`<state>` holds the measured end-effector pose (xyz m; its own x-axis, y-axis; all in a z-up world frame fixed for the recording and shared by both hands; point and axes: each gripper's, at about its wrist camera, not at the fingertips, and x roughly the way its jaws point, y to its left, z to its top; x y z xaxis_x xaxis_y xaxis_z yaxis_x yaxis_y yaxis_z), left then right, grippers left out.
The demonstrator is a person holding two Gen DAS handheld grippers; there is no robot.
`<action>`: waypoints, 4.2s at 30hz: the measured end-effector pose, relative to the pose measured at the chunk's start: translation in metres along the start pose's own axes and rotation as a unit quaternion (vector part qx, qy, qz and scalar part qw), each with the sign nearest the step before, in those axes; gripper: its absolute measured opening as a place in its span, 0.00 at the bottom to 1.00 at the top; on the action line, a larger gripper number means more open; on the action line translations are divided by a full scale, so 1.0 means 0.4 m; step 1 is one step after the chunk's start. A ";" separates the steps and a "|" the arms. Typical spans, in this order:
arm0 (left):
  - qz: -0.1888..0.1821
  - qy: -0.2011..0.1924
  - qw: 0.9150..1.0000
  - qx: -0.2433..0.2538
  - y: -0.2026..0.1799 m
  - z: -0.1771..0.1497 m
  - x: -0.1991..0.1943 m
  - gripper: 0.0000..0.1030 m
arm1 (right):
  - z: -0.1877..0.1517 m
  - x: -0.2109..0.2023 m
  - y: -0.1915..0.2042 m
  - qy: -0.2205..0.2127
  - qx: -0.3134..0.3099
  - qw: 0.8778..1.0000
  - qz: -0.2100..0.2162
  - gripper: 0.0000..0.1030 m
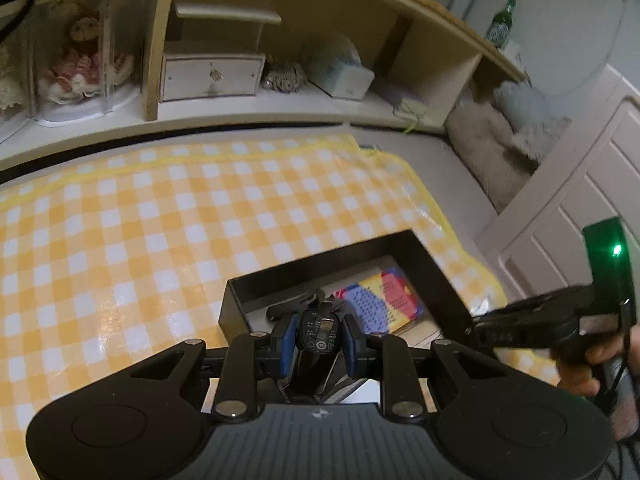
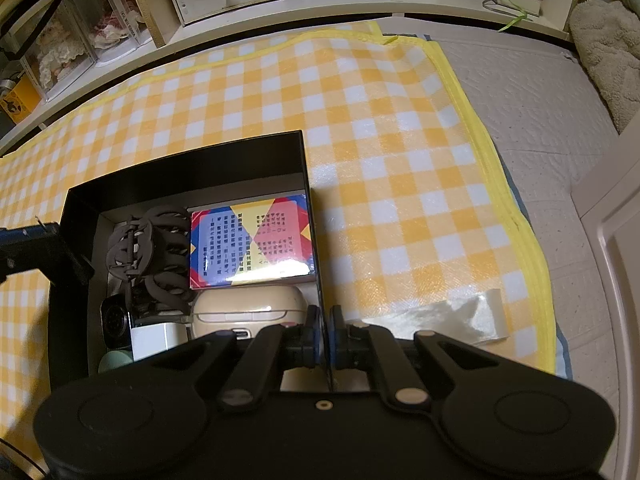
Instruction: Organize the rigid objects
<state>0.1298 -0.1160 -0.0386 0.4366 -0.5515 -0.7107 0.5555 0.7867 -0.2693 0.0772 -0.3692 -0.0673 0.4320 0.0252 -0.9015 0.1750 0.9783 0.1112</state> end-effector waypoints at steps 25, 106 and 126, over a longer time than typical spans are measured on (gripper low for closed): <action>0.038 0.010 0.999 -0.011 0.026 -0.002 0.001 0.49 | -0.002 -0.005 0.009 0.002 -0.003 1.000 -0.002 0.05; 0.172 -0.049 0.984 -0.019 -0.103 -0.213 -0.307 1.00 | -0.273 -0.394 0.164 -0.184 -0.002 0.981 -0.060 1.00; 0.178 -0.042 0.983 -0.024 -0.098 -0.216 -0.298 1.00 | -0.277 -0.388 0.167 -0.183 0.001 0.982 -0.054 1.00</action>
<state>-0.0051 -0.0570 0.0007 0.6546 -0.2585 -0.7104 0.3247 0.9448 -0.0446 -0.0762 -0.2849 0.0337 0.6995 -0.1541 -0.6978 0.2390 0.9707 0.0252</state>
